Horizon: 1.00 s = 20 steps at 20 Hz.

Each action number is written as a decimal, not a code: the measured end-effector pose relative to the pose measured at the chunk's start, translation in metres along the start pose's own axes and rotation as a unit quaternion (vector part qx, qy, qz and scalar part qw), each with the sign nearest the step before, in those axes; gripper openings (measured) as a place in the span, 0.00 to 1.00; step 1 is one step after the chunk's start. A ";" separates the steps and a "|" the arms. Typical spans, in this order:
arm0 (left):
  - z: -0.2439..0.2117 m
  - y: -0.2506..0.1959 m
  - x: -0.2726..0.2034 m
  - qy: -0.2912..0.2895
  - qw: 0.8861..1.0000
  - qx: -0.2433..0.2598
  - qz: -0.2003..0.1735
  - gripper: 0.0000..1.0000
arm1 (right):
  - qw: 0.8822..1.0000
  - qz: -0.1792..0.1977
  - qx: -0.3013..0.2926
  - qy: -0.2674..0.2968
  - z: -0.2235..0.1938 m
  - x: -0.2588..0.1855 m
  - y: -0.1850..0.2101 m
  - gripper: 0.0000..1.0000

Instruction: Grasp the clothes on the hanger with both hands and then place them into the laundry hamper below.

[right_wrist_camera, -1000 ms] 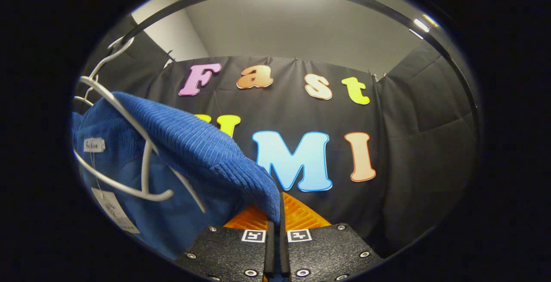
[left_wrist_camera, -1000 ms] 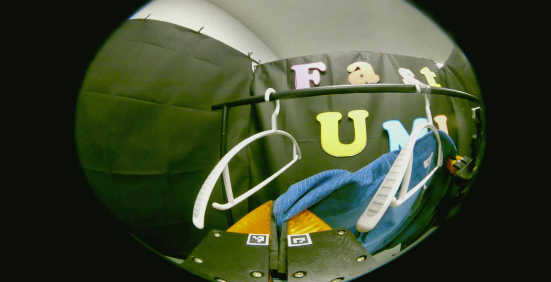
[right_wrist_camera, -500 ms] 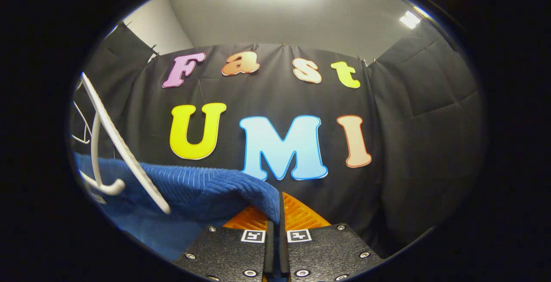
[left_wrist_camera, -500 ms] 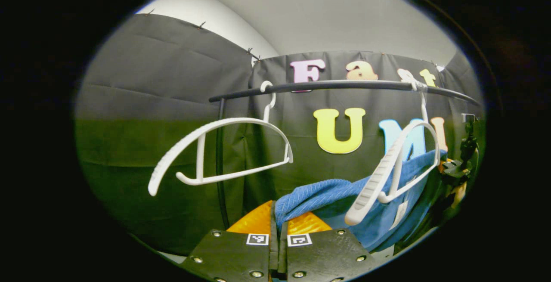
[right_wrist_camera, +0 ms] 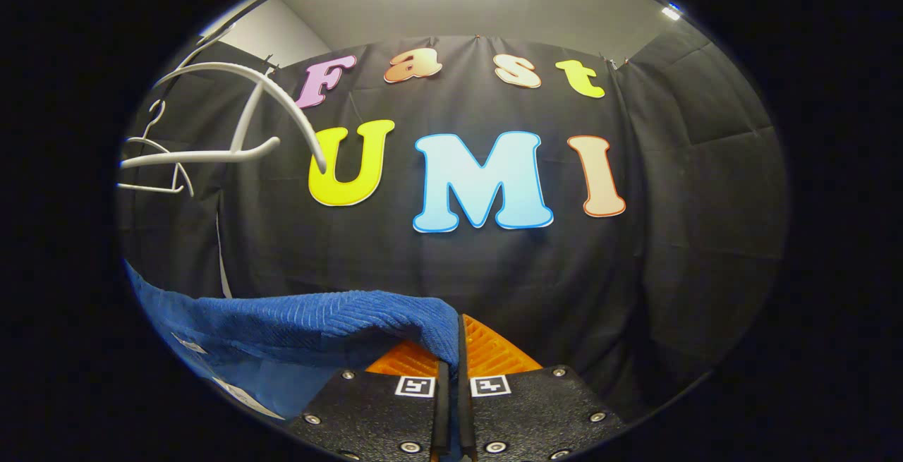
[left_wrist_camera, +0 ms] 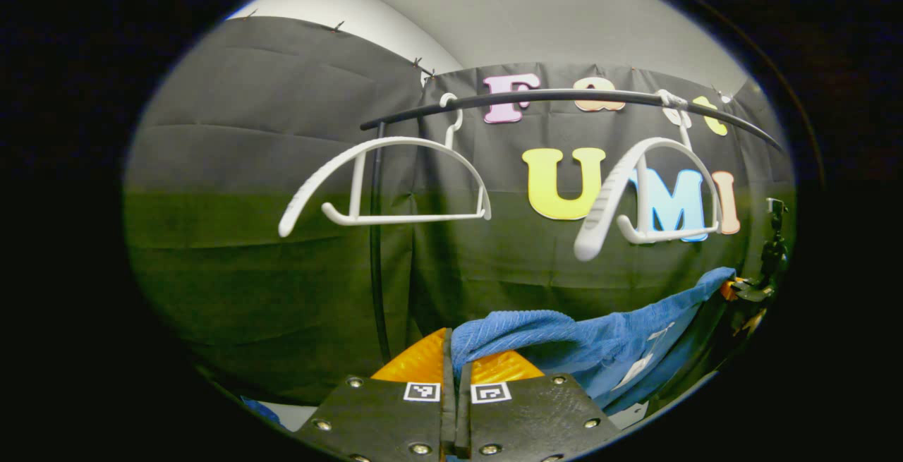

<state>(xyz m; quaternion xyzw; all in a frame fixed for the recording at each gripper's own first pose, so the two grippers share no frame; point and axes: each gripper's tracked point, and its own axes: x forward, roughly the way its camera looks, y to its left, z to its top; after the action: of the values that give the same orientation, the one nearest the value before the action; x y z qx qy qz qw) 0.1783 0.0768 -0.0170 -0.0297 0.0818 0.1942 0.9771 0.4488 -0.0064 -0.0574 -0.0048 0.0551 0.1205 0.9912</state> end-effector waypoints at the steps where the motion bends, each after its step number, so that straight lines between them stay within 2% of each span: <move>1: -0.002 0.001 -0.007 0.001 1.000 0.001 0.000 0.01 | 1.000 0.010 -0.001 0.002 -0.002 -0.011 0.004 0.04; 7: 0.015 -0.009 -0.035 -0.011 0.998 0.012 -0.058 0.01 | 0.999 0.031 -0.006 -0.016 0.022 -0.095 0.022 0.04; 8: 0.017 -0.014 -0.039 -0.016 0.997 0.013 -0.070 0.05 | 0.999 0.032 -0.007 -0.020 0.028 -0.110 0.026 0.04; 9: 0.023 -0.014 -0.045 -0.020 0.996 0.011 -0.082 0.01 | 0.999 0.032 -0.006 -0.024 0.034 -0.125 0.030 0.03; 11: 0.031 -0.012 -0.068 -0.028 0.994 0.003 -0.108 0.01 | 0.999 0.031 -0.004 -0.032 0.049 -0.155 0.039 0.03; 12: 0.034 -0.013 -0.082 -0.033 0.992 0.000 -0.123 0.01 | 0.999 0.030 -0.003 -0.037 0.057 -0.173 0.042 0.03; 13: 0.037 -0.016 -0.092 -0.037 0.990 0.001 -0.139 0.05 | 0.999 0.027 -0.002 -0.044 0.064 -0.190 0.047 0.03; 16: 0.040 -0.026 -0.116 -0.044 0.981 0.004 -0.190 0.05 | 0.999 0.017 0.005 -0.049 0.070 -0.241 0.062 0.02; 19: 0.030 -0.046 -0.137 -0.041 0.970 -0.010 -0.240 0.05 | 0.999 0.012 0.006 -0.042 0.058 -0.286 0.081 0.04; 20: 0.025 -0.053 -0.142 -0.037 0.967 -0.014 -0.253 0.01 | 0.999 0.015 0.005 -0.036 0.054 -0.297 0.088 0.04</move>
<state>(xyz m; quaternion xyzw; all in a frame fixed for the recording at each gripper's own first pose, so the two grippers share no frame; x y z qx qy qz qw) 0.0735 -0.0233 0.0331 -0.0557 0.0330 -0.0567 0.9963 0.1472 0.0099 0.0291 0.0052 0.0203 0.1352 0.9906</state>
